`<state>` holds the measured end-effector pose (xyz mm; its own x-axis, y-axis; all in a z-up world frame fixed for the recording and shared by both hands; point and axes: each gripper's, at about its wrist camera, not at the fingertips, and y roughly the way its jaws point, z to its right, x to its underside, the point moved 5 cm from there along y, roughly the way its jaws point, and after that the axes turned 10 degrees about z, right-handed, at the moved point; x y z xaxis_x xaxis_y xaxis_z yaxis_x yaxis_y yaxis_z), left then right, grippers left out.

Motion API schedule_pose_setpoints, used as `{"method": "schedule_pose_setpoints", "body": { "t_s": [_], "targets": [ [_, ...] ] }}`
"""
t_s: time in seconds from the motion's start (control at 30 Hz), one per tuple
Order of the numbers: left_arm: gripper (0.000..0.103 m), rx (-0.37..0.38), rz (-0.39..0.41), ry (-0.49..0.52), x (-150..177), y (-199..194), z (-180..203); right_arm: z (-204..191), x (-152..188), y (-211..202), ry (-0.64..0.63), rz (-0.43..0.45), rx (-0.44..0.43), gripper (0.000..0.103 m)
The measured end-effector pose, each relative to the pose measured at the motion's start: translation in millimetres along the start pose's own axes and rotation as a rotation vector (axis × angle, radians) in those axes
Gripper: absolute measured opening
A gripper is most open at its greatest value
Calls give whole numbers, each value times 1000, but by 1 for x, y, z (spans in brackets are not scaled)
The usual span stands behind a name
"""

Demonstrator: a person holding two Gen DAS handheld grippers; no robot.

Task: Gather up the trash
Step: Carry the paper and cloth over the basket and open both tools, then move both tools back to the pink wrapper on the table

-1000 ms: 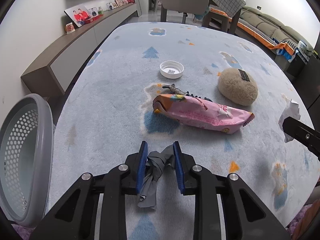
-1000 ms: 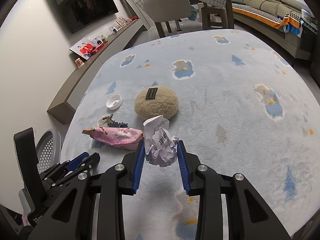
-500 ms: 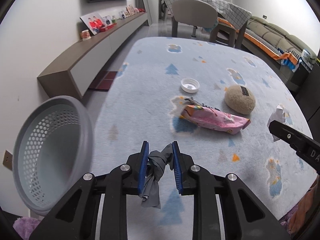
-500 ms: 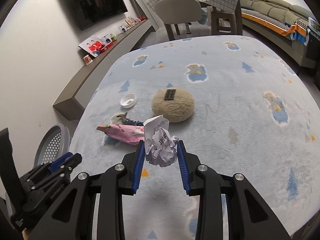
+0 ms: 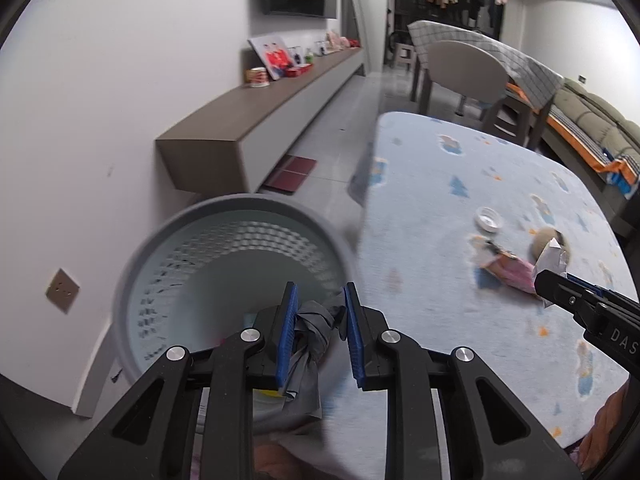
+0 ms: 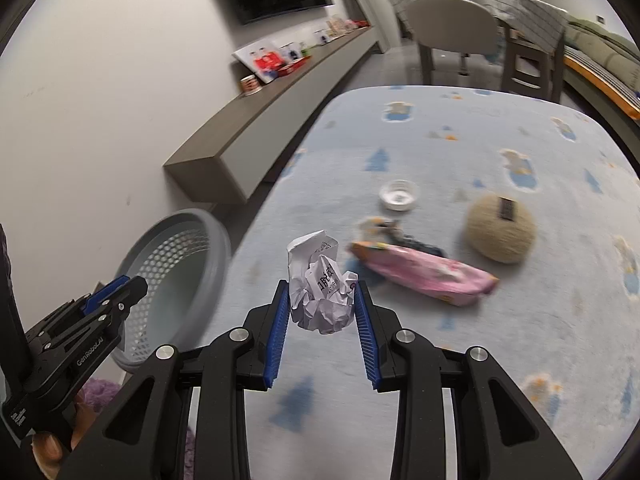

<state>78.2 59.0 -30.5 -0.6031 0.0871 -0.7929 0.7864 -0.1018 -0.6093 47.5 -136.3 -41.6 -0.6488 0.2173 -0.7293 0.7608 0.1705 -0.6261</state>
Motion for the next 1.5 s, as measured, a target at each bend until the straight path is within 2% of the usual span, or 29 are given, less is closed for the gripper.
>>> {"method": "schedule_pose_setpoints", "body": {
  "t_s": [0.2, 0.4, 0.63, 0.87, 0.93, 0.97, 1.0, 1.03, 1.1, 1.5],
  "targets": [
    [23, -67, 4, -34, -4, 5, -53, -65, -8, 24, -77, -18, -97, 32],
    [23, -123, 9, -77, -7, 11, -95, -113, -11, 47, -150, -41, -167, 32],
    [26, -140, -26, -149, 3, 25, -119, -146, -4, 76, -242, -81, -223, 32],
    [30, -145, -46, -173, 11, 37, -125, -157, 1, 92, -277, -107, -245, 35],
    [33, -152, -47, -174, 12, 37, -126, -158, 1, 93, -284, -100, -241, 39],
    [35, -152, -46, -177, 12, 37, -128, -158, 1, 93, -285, -96, -239, 45],
    [41, -154, -45, -179, 13, 37, -128, -158, 1, 93, -285, -92, -236, 48],
    [52, -159, -44, -180, 13, 36, -128, -157, 0, 93, -285, -86, -231, 54],
    [65, -165, -35, -184, 12, 34, -130, -155, 0, 92, -284, -82, -222, 55],
    [73, -197, -33, -182, 12, 35, -135, -151, 4, 94, -277, -94, -188, 55]
  ]
}}
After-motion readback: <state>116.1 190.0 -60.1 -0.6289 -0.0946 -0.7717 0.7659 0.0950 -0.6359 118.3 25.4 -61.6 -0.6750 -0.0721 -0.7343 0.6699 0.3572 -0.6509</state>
